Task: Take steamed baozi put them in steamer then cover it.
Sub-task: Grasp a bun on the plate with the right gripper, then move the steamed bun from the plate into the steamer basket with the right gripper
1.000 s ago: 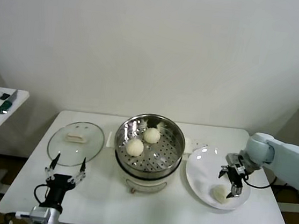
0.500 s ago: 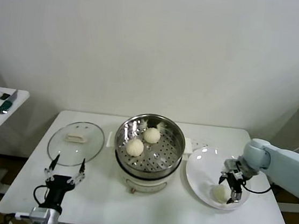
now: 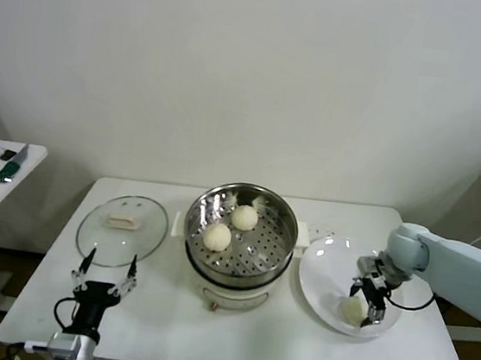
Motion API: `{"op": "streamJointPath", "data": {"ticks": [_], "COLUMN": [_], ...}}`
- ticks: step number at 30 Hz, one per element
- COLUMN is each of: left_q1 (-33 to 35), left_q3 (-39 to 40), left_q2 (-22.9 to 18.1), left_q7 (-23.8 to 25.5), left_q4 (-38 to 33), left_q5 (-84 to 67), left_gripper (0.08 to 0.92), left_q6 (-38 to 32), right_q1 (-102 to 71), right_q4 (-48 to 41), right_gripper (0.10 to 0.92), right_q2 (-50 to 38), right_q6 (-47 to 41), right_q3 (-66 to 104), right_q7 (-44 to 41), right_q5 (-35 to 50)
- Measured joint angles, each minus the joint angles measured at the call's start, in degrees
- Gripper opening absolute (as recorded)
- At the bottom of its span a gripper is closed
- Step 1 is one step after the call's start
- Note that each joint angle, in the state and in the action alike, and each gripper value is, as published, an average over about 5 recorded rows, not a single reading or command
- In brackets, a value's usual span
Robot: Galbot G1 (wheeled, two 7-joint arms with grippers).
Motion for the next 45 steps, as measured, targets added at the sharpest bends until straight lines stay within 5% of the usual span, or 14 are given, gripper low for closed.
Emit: {"op": "streamJointPath", "data": {"ticks": [15,45], "left_q1": [0.10,0.55], "left_q3": [-0.10,1.25], "left_q2": [-0.04,0.83], "left_q7": [0.00,0.16], "left_q4": [0.07,-0.28], "left_q5": [-0.11,-0.27], "left_gripper": [0.823,0.823], "left_q6": [-0.07,-0.19], "right_q1": [3.45,35.26], "right_q4": [0.68,9.16], "right_gripper": [0.738,0.738], "right_q2": [0.62,19.72], "right_q6": [2.02,26.46], "right_q3": [-1.43,-8.94], "right_q7": [-0.98,-5.61], "right_q5": [0.25,-4.20]}}
